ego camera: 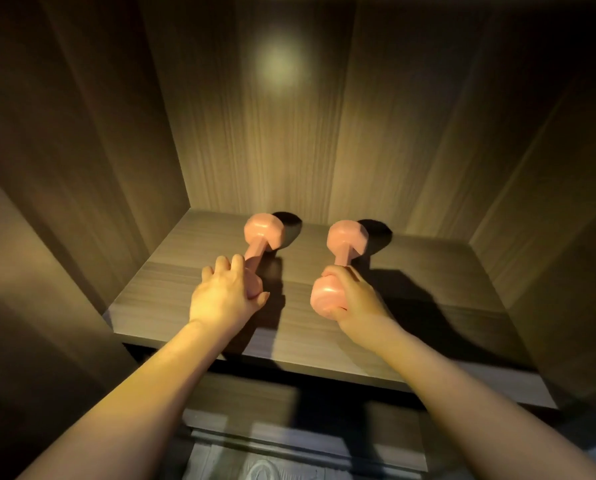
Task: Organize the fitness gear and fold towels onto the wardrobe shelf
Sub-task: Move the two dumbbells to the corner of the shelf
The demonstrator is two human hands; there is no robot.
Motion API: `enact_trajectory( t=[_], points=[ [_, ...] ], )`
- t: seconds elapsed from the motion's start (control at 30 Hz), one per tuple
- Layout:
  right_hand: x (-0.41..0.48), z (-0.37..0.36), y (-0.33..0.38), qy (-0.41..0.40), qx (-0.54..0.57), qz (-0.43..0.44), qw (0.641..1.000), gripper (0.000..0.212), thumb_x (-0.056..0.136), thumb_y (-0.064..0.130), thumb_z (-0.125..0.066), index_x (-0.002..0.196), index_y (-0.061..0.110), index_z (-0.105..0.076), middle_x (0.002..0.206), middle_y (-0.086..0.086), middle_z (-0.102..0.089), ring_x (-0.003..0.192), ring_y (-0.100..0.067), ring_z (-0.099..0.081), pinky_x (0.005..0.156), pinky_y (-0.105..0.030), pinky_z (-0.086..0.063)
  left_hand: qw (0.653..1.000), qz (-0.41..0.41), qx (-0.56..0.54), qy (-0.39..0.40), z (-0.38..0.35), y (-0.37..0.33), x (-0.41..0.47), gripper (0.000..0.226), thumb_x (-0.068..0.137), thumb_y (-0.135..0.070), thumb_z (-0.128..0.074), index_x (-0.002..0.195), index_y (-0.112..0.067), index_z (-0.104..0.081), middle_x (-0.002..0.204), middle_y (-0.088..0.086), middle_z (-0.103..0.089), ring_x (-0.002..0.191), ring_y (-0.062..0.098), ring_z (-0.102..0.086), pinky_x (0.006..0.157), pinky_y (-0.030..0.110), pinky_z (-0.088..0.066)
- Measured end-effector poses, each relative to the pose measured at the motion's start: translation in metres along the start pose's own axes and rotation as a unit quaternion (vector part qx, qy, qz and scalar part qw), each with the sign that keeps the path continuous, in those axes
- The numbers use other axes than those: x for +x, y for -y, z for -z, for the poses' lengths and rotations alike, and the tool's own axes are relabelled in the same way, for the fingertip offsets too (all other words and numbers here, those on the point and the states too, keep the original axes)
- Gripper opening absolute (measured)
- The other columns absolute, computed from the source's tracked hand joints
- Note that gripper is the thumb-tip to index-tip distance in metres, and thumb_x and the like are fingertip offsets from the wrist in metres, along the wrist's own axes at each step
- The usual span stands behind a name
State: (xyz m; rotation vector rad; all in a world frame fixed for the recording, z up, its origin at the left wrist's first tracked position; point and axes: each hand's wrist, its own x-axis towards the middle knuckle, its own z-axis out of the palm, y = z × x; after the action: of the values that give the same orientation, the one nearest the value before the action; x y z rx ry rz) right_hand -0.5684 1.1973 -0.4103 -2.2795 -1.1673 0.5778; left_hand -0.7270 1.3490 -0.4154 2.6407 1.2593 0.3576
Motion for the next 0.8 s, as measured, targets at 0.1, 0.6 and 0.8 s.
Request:
enact_trajectory(
  t=[0.1,0.6,0.8],
  points=[
    [0.012,-0.009,0.009,-0.003,0.019,0.048,0.999,0.059,0.087,0.002,-0.061,0.130,0.037,-0.041,0.142,0.003,-0.040,0.131,-0.025,-0.042,0.106,-0.048,-0.042,1.000,0.023,0.005,-0.008,0.001,0.009,0.004,0.055,0.082,-0.051,-0.067,0.114,-0.014,-0.041,0.114,0.007,-0.047,0.106,0.030,-0.048,0.080,0.044,-0.052],
    [0.056,-0.024,0.050,0.047,-0.112,0.132,0.984,0.069,0.079,-0.003,-0.068,0.129,0.036,-0.042,0.134,0.008,-0.038,0.122,-0.027,-0.045,0.097,-0.043,-0.046,0.993,0.114,-0.012,-0.033,0.009,0.051,0.034,0.050,0.085,-0.041,-0.067,0.119,-0.015,-0.041,0.120,0.012,-0.043,0.109,0.033,-0.047,0.084,0.045,-0.051],
    [0.063,-0.027,0.049,0.049,-0.073,0.131,0.988,0.070,0.081,-0.007,-0.066,0.134,0.033,-0.042,0.138,0.006,-0.035,0.127,-0.026,-0.041,0.104,-0.045,-0.043,0.991,0.129,-0.001,-0.047,0.008,0.062,0.049,0.055,0.084,-0.042,-0.068,0.123,-0.014,-0.041,0.121,0.012,-0.043,0.108,0.032,-0.049,0.082,0.044,-0.052]
  ],
)
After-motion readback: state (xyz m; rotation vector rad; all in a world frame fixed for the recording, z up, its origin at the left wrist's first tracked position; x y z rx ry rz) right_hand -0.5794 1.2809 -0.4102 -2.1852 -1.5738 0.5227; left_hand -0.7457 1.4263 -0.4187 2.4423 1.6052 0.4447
